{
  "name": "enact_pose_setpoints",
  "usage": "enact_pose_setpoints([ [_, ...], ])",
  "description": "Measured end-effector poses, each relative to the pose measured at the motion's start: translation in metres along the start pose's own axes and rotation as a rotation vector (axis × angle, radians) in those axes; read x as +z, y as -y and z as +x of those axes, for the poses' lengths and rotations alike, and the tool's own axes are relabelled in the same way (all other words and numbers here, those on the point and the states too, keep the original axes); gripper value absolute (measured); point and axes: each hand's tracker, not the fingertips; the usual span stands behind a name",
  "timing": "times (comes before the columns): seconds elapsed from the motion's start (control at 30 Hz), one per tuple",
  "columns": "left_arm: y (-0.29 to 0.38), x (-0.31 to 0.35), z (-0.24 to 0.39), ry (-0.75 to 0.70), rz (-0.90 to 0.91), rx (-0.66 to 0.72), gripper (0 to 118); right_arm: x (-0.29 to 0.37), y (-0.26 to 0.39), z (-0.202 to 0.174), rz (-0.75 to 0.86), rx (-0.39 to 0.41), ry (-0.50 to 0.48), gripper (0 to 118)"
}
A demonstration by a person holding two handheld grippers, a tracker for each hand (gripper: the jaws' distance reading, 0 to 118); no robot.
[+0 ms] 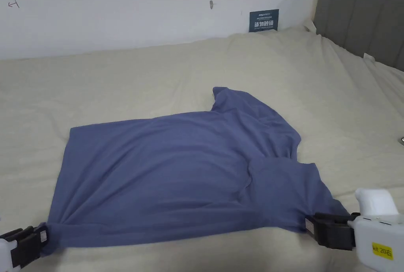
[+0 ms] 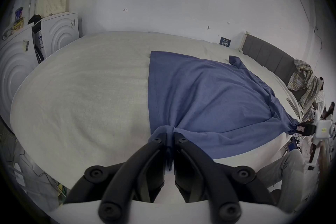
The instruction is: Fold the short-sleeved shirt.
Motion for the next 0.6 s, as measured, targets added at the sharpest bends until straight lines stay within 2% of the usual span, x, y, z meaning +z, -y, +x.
enact_pose_setpoints([
  [0.03,0.0,0.0,0.0,0.001,-0.006,0.001,8,-0.004,-0.002,0.001,-0.019,-0.032,-0.022,78],
  [0.07,0.0,-0.001,-0.002,0.0,-0.008,0.001,8,-0.005,-0.003,0.002,-0.007,-0.036,-0.053,55],
  [0.1,0.001,-0.001,-0.002,0.001,-0.012,0.005,8,-0.004,-0.003,-0.002,0.004,-0.035,-0.069,7],
  [0.17,0.001,-0.002,-0.001,0.0,-0.019,0.001,8,-0.001,-0.004,-0.013,0.034,0.038,-0.02,4],
  [0.23,0.002,-0.003,-0.001,-0.005,-0.022,-0.011,8,-0.008,-0.009,-0.016,-0.045,0.109,-0.017,4],
  [0.43,-0.001,-0.001,0.002,-0.015,-0.026,-0.033,8,-0.009,-0.005,-0.002,-0.017,0.072,-0.003,4],
  [0.6,-0.013,0.001,0.006,-0.04,-0.011,-0.059,8,0.011,-0.04,0.001,0.048,0.025,-0.011,4],
])
